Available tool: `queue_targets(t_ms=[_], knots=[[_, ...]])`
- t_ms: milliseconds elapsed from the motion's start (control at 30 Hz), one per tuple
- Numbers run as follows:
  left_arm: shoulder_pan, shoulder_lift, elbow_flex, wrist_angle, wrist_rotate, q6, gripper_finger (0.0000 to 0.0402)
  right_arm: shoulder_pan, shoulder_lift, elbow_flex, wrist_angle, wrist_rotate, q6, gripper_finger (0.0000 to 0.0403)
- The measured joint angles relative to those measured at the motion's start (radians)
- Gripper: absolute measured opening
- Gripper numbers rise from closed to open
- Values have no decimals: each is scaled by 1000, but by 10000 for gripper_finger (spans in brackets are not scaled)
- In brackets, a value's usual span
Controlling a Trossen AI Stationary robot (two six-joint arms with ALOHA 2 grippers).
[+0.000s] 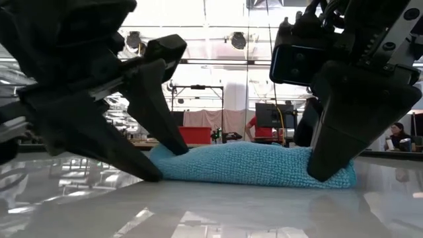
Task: Roll towel into tight, uniform cylinder
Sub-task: Roll the blue towel
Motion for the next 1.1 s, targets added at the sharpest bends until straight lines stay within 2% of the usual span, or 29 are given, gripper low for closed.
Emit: queue_targets(t_ms=[133, 300, 433, 600, 700, 800, 867, 967, 1100], knots=[[15, 1, 0, -7, 0, -3, 111, 0, 0, 0, 11, 0, 0, 2], [32, 1, -2, -19, 9, -4, 19, 0, 0, 0, 16, 1, -9, 2], [49, 1, -2, -13, 58, -40, 12, 9, -21, 0, 3, 5, -60, 17], [99, -16, -3, -5, 242, -172, 6, 52, -99, 0, -70, 57, -173, 93], [141, -17, -1, 15, 386, -277, 5, 100, -147, 0, -151, 163, -251, 147], [184, -14, 10, 27, 570, -376, 4, 165, -167, 0, -196, 317, -349, 185], [206, -14, 10, 33, 672, -430, 4, 206, -165, 0, -195, 399, -419, 195], [241, -12, 9, 53, 768, -498, 4, 256, -137, 0, -168, 492, -511, 197], [274, -12, 9, 63, 826, -573, 3, 299, -89, 0, -141, 591, -568, 191]])
